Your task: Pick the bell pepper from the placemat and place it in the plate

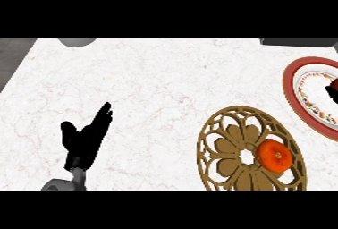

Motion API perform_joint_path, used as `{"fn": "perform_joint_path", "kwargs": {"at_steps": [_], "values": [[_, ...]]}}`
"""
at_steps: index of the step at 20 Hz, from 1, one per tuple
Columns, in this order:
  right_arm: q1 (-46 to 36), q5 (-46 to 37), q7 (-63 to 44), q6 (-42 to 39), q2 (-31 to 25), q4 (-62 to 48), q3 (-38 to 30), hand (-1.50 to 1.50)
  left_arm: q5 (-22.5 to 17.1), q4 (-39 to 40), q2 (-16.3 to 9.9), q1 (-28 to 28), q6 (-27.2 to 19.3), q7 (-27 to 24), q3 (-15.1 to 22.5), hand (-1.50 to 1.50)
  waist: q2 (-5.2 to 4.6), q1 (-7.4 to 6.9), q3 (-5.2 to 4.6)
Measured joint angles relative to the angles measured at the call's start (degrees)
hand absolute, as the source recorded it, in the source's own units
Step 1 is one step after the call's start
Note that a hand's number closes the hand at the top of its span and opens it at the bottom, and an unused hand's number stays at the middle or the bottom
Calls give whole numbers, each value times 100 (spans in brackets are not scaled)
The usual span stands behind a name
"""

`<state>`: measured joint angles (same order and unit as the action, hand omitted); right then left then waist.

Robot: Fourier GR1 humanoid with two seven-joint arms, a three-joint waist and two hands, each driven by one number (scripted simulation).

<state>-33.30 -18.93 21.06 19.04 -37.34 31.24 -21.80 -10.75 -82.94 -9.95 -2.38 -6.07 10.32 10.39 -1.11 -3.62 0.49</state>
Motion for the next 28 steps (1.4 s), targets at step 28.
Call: {"fn": "perform_joint_path", "kwargs": {"at_steps": [28], "values": [[-125, 1346, 1920, -3762, -1093, -2135, -1340, -150, 48, -20, 33, 153, 24, -81, -143, 0, 34, 163, 18]]}}
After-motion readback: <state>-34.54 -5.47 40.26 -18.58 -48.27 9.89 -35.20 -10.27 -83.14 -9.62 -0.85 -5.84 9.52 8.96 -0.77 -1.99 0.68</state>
